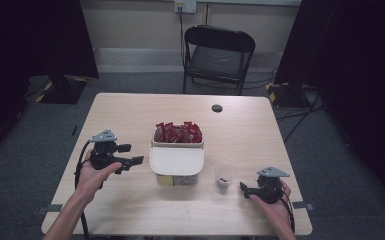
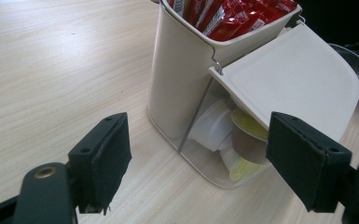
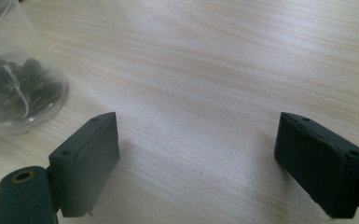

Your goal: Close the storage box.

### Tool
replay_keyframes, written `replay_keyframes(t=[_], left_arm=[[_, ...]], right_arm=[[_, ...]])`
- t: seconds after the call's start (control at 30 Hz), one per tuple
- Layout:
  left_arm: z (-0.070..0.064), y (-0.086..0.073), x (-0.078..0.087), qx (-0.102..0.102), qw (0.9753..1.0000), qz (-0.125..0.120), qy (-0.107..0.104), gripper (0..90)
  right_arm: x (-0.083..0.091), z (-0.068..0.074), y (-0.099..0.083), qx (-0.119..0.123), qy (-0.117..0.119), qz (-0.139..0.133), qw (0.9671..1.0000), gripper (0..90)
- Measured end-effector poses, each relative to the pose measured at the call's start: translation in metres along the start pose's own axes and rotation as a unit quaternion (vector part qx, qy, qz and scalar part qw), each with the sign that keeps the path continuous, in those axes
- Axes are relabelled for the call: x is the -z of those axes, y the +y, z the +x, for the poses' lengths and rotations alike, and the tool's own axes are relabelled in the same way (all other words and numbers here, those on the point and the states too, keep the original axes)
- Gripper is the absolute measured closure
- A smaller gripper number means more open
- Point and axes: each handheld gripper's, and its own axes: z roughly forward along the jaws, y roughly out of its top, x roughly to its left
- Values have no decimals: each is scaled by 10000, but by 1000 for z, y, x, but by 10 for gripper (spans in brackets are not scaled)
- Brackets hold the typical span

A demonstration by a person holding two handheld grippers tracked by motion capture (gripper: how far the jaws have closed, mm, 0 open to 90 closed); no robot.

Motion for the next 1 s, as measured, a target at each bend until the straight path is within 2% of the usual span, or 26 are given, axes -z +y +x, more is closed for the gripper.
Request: replay_keyframes(t=[0.17,0.27,0.53,0.6,0.8,0.87,0.93,1.0], left_arm=[[-3,2,-1,-2,10000,-74,-57,207],[-3,2,1,-32,10000,-30,-8,201],[7,-7,11,112,9996,-22,271,170],[12,-14,15,200,9989,51,415,170],[22,-28,22,301,9981,134,518,168],[27,-39,24,329,9962,325,733,168],[29,-43,24,324,9955,387,805,168],[33,-57,24,445,9927,528,989,168]], right_arm=[[0,0,0,4,0,-1,10000,134],[0,0,0,-1,0,0,10000,134],[0,0,0,1,-1,0,10000,134],[0,0,0,4,-1,-1,10000,134],[0,0,0,5,0,-1,10000,134],[0,0,0,-2,-1,1,10000,134],[0,0,0,4,0,-1,10000,134],[0,0,0,-3,0,2,10000,134]])
